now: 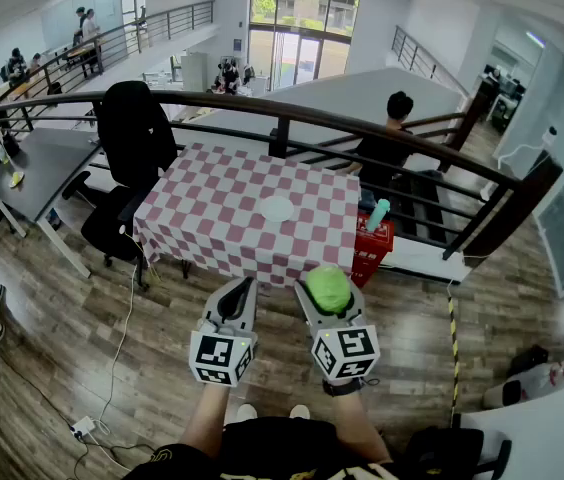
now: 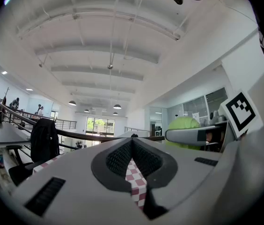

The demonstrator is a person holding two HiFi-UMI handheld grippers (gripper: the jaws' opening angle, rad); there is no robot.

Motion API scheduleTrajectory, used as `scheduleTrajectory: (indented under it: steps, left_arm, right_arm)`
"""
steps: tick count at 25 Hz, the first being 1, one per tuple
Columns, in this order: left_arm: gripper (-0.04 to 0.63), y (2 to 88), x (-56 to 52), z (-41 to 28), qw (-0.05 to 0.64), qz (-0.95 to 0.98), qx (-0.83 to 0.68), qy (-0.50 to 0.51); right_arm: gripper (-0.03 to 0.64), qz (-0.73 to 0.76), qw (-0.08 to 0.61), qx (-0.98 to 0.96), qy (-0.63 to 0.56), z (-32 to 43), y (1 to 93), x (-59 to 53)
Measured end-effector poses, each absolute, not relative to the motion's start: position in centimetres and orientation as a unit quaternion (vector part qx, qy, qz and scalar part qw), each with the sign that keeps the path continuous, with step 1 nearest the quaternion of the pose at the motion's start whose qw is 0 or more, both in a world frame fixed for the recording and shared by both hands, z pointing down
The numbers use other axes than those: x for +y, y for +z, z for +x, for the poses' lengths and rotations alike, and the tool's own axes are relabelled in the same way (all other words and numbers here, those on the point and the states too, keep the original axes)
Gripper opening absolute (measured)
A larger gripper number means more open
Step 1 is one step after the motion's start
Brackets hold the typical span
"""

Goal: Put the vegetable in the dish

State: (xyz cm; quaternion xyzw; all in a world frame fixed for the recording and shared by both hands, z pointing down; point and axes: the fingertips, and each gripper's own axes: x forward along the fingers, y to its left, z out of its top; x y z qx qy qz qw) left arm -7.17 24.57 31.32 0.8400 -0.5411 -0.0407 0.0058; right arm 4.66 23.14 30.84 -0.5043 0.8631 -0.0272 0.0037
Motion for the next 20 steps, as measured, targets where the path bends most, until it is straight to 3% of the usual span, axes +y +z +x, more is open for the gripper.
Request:
scheduleTrajectory:
  steps: [20]
  left_arm:
    - [0.02,35.5,21.9,-13.5,0.054,0.834,-0.545,-0.066]
  right_arm:
    - [0.316,-0.479,-0.03,0.876,-0.045,-3.3,34.6,20.8]
